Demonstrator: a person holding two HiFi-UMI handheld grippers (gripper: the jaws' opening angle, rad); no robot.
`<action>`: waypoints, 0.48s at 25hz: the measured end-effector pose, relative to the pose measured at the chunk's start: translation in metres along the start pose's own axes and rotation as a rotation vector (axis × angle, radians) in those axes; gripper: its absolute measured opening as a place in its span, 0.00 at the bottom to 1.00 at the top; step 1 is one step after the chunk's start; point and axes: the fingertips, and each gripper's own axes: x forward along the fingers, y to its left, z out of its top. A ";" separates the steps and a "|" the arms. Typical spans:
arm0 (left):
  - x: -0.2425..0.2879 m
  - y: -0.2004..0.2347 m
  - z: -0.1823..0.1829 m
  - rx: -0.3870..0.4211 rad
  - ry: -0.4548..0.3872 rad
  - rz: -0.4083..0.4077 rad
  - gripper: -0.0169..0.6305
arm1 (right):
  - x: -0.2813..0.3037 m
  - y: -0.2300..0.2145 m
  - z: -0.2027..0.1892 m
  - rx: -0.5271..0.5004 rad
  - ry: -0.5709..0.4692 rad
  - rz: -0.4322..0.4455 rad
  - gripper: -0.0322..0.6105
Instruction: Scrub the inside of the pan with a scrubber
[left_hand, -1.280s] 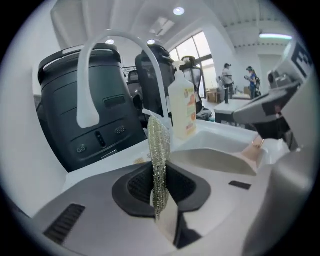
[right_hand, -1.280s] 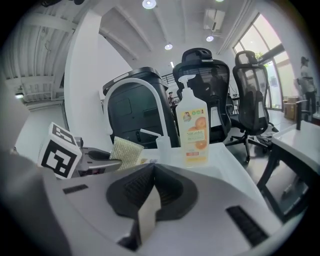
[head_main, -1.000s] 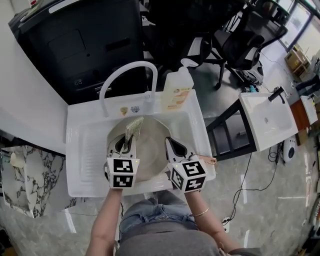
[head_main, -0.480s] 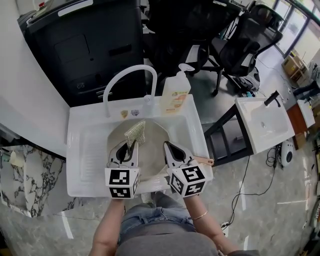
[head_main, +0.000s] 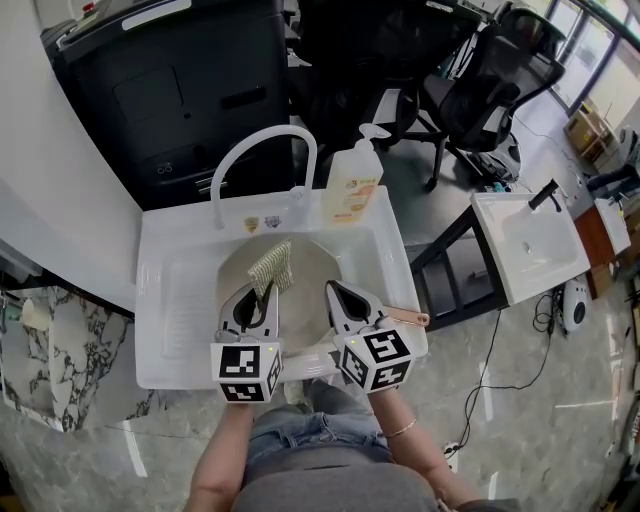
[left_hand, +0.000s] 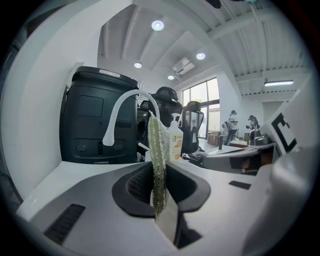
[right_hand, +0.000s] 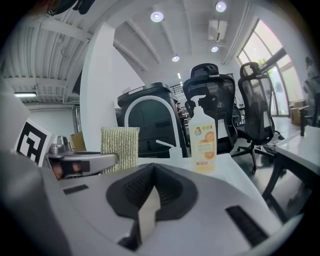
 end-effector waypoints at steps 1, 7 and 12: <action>-0.001 0.000 0.000 -0.002 -0.003 -0.001 0.12 | 0.000 0.001 0.000 0.000 -0.002 0.002 0.06; -0.006 0.000 -0.001 -0.008 -0.008 -0.006 0.12 | -0.004 0.006 0.004 -0.010 -0.031 0.008 0.06; -0.009 0.003 0.000 -0.006 -0.010 -0.001 0.12 | -0.005 0.011 0.006 -0.016 -0.054 0.016 0.06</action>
